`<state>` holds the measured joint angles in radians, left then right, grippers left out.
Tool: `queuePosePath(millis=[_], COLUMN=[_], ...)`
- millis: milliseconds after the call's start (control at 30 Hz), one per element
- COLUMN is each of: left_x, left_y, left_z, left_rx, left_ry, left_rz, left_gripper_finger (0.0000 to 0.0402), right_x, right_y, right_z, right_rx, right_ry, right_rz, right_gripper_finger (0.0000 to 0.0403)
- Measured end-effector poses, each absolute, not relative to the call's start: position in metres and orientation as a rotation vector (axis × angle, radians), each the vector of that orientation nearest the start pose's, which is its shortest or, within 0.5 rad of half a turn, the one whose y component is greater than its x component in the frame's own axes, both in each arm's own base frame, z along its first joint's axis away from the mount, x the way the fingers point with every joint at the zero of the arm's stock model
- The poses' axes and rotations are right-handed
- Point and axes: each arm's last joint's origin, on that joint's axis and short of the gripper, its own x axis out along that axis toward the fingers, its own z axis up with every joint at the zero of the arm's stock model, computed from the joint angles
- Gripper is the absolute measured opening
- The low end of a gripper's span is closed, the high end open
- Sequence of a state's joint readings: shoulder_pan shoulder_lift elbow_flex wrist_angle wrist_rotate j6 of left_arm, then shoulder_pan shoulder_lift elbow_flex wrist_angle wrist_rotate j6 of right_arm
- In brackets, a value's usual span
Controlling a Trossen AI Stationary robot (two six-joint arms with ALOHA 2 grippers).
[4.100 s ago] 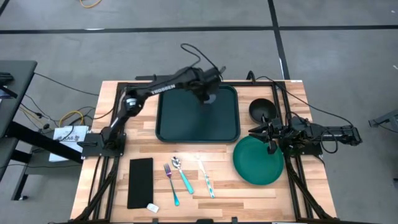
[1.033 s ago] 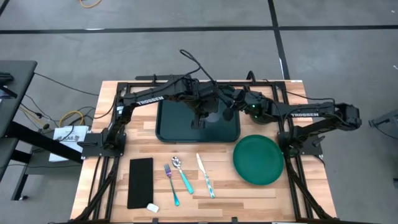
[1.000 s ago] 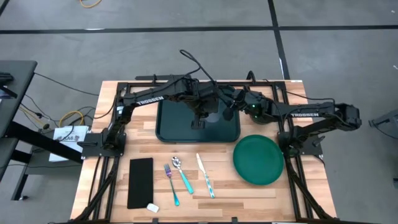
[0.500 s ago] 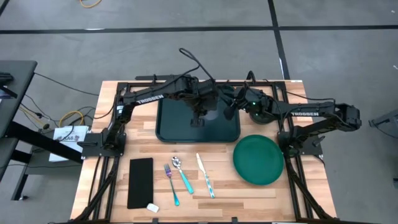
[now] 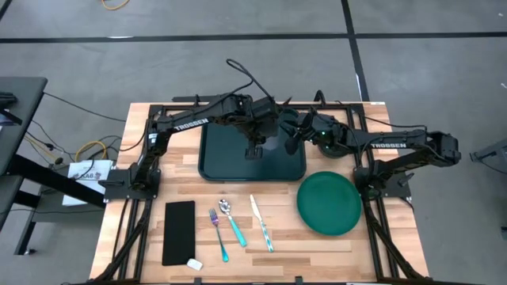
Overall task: Set up tray
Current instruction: Put the gray mug into the black tray
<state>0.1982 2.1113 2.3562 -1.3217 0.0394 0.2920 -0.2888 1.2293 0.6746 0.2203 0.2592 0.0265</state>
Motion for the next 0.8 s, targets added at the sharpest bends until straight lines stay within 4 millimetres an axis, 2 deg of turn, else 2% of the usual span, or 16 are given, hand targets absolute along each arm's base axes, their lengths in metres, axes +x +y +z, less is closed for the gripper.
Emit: queuePosePath(millis=[400, 633, 800], left_x=[0.421, 0.425, 0.424], left_y=[0.065, 0.063, 0.063], left_z=[0.363, 0.365, 0.365], left_rx=[0.161, 0.175, 0.175], left_ry=[1.061, 1.018, 1.021], left_rz=[-0.078, -0.083, -0.083], left_gripper_finger=[0.0000, 0.0000, 0.0000], right_x=[0.248, 0.248, 0.248], right_y=[-0.084, -0.084, -0.084], right_z=[0.243, 0.243, 0.242], right_rx=[0.031, 0.031, 0.031], right_ry=[0.331, 0.332, 0.333], right_rz=[-0.556, -0.557, -0.559], right_gripper_finger=[0.0111, 0.0110, 0.0088])
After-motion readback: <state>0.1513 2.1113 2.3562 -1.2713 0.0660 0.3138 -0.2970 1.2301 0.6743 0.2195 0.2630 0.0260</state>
